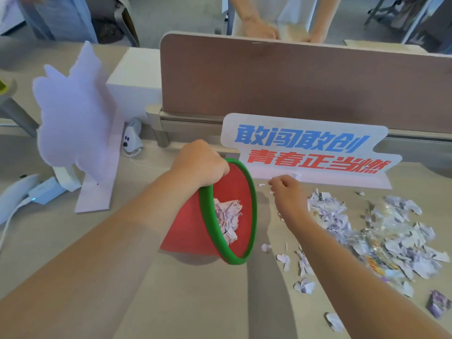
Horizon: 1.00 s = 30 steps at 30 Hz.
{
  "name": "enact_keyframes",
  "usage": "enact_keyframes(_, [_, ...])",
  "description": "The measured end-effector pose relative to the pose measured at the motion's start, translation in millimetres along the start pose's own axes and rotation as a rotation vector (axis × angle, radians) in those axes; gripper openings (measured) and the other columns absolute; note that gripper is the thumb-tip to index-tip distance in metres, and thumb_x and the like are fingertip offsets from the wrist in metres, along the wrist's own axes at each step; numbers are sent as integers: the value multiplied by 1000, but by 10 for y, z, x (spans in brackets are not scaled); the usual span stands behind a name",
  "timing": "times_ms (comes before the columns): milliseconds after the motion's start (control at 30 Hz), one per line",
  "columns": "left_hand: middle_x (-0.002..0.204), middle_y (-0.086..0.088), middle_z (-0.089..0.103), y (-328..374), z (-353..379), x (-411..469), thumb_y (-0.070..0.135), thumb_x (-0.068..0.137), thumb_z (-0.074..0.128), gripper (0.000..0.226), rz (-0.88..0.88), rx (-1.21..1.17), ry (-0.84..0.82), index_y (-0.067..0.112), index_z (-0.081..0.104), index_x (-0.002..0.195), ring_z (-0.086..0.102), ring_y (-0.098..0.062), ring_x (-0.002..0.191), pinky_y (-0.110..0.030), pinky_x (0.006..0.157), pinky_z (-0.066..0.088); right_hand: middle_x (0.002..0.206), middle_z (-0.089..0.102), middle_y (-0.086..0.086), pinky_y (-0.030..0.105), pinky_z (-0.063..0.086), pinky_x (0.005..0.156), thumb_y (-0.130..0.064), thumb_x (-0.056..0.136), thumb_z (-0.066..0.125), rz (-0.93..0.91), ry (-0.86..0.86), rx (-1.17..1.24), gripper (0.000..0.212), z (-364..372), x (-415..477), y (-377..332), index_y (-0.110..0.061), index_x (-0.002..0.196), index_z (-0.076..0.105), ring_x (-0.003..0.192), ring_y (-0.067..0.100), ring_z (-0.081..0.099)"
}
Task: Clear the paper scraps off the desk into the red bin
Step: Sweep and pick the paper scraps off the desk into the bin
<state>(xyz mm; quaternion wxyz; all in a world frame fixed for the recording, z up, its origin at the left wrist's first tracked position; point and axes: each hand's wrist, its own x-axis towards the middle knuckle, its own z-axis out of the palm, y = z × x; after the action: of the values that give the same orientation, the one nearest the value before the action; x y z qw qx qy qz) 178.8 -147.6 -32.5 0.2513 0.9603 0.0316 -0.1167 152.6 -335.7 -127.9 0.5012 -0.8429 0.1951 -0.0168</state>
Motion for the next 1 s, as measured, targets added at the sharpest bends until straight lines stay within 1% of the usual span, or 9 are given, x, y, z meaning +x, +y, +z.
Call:
enact_keyframes(133, [44, -2, 36, -9, 47, 153, 19, 58, 59, 29, -32, 16, -16, 9, 35, 46, 33, -21, 47, -28, 43, 20, 136, 53, 9, 37, 36, 103, -23, 96, 41, -337, -332, -528, 34, 165, 460, 211, -12, 124, 56, 124, 25, 47])
enact_keyframes(200, [43, -1, 37, -27, 59, 205, 22, 53, 58, 27, -49, 5, -2, 10, 35, 46, 34, -22, 48, -27, 43, 21, 151, 32, 8, 37, 23, 112, -24, 98, 37, -432, -525, -735, 41, 181, 556, 393, -14, 137, 42, 139, 24, 28])
enact_keyframes(267, [43, -2, 37, -18, 73, 218, 20, 55, 61, 28, -68, -19, 14, 10, 36, 47, 33, -23, 49, -27, 43, 21, 158, 15, 5, 36, 13, 116, -25, 99, 31, -441, -590, -838, 48, 118, 506, 588, -14, 146, 24, 144, 22, 12])
enact_keyframes(333, [43, -2, 35, 19, 89, 186, 17, 59, 63, 30, -75, -32, 15, 10, 37, 47, 31, -22, 47, -27, 43, 20, 158, 12, 6, 35, 9, 117, -27, 99, 26, -479, -578, -846, 51, 21, 324, 721, -12, 147, 16, 145, 22, 9])
enact_keyframes(467, [39, -1, 34, 111, 120, 68, 15, 62, 64, 33, -38, 12, -4, 9, 37, 43, 32, -22, 47, -25, 43, 19, 152, 26, 9, 30, 17, 114, -29, 100, 26, -478, -575, -767, 45, -135, -140, 792, -9, 140, 30, 141, 26, 21])
enact_keyframes(633, [42, 0, 41, 214, 196, -77, 16, 63, 64, 22, 6, 64, -12, 12, 47, 49, 36, -20, 45, -24, 43, 24, 159, 2, 3, 35, 3, 117, -43, 97, 20, -365, -549, -866, 58, -70, -671, 1025, -17, 148, 10, 146, 22, -3])
enact_keyframes(800, [48, -2, 47, 221, 331, -220, 17, 61, 64, 14, 62, 139, -67, 10, 53, 55, 42, -21, 46, -24, 43, 25, 159, 10, 0, 40, 8, 118, -54, 75, -3, -399, -461, -906, 81, -173, -1005, 1221, -21, 148, 13, 146, 22, 5])
enact_keyframes(867, [49, -3, 47, 160, 349, -274, 18, 61, 64, 15, 60, 201, -91, 10, 53, 56, 43, -21, 46, -25, 42, 26, 158, 12, 0, 39, 6, 119, -56, 78, 6, -387, -369, -863, 76, -250, -1149, 1236, -25, 145, 21, 146, 22, 5])
enact_keyframes(1000, [50, -4, 48, 44, 359, -329, 18, 61, 65, 17, 68, 276, -88, 8, 53, 54, 45, -22, 48, -25, 43, 27, 155, 16, 15, 44, 2, 116, -62, 78, 42, -370, 12, -793, 73, -308, -1290, 1361, -27, 142, 30, 144, 32, 6])
